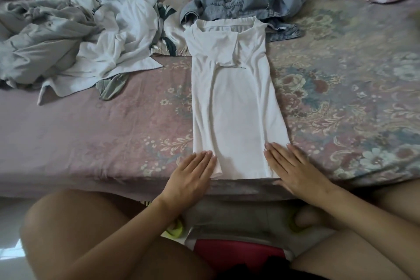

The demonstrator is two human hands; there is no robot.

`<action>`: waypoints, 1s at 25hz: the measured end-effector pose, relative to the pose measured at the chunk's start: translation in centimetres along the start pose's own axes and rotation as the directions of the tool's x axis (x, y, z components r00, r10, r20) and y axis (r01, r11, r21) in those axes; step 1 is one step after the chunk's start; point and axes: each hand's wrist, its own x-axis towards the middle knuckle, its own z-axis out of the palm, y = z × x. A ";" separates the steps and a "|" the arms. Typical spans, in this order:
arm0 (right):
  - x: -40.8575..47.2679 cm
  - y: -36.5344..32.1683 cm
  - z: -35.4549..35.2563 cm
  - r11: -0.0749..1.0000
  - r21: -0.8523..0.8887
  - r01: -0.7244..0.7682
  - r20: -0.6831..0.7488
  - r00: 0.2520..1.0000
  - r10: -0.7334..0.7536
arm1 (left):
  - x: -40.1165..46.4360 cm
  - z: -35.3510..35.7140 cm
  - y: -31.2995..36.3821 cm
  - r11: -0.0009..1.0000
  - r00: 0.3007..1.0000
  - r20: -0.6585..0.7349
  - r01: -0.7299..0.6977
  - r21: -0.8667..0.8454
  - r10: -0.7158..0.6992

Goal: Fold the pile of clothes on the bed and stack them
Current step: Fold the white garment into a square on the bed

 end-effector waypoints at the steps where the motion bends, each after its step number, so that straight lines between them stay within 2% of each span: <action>1: -0.1 0.2 0.2 1.000 0.006 0.022 -0.042 0.999 -0.022 | -0.2 0.0 -0.1 1.000 1.000 -0.003 -0.028 0.004 0.028; 5: 0.0 1.4 0.1 0.986 0.136 0.094 -0.178 0.982 -0.069 | -1.4 -0.3 -2.3 0.988 0.987 0.063 -0.148 0.038 0.145; 9: 1.6 2.0 -2.0 0.922 0.368 0.119 -0.202 0.978 -0.045 | -0.3 -0.5 -4.0 0.968 0.983 -0.059 -0.179 -0.175 0.172; 11: 2.1 2.0 -3.7 0.837 0.547 -0.018 -0.060 0.996 0.061 | 1.2 -1.8 -3.8 0.948 0.985 -0.121 -0.156 -0.278 0.126; 12: 2.3 2.5 -4.7 0.751 0.639 -0.165 0.108 0.986 0.125 | 1.8 -2.7 -3.7 0.932 0.989 -0.115 -0.125 -0.340 0.091; 14: 2.2 3.7 -6.6 0.568 0.704 -0.425 0.440 0.890 0.121 | 2.3 -4.9 -3.5 0.904 0.999 0.008 -0.042 -0.425 0.050; 16: 1.9 4.5 -8.1 0.491 0.739 -0.462 0.509 0.860 0.044 | 2.6 -7.4 -3.1 0.846 0.973 0.223 0.071 -0.528 0.057; 17: 1.8 4.5 -8.8 0.445 0.763 -0.468 0.534 0.845 -0.027 | 2.8 -8.5 -2.8 0.786 0.927 0.366 0.170 -0.594 0.076; 19: 2.2 4.7 -10.5 0.302 0.772 -0.560 0.625 0.755 -0.199 | 3.5 -10.8 -2.2 0.600 0.758 0.628 0.423 -0.679 0.177; 20: 2.9 5.3 -11.7 0.226 0.759 -0.611 0.651 0.705 -0.280 | 4.2 -12.1 -2.2 0.473 0.696 0.685 0.540 -0.696 0.214; 21: 3.9 6.1 -12.6 0.162 0.737 -0.656 0.666 0.667 -0.334 | 5.1 -13.0 -2.5 0.320 0.687 0.694 0.622 -0.715 0.215; 22: 5.2 7.2 -13.2 0.085 0.710 -0.699 0.680 0.649 -0.342 | 6.1 -13.4 -3.2 0.164 0.713 0.681 0.661 -0.732 0.167; 23: 6.8 8.3 -13.4 -0.006 0.680 -0.733 0.701 0.653 -0.288 | 7.3 -13.2 -4.2 0.042 0.749 0.662 0.660 -0.750 0.044; 24: 8.6 9.3 -13.2 -0.105 0.662 -0.742 0.720 0.668 -0.188 | 8.6 -12.2 -5.6 -0.052 0.755 0.642 0.642 -0.765 -0.132; 25: 10.5 10.0 -12.3 -0.208 0.679 -0.704 0.715 0.698 -0.031 | 9.7 -10.4 -7.3 -0.111 0.718 0.616 0.618 -0.778 -0.323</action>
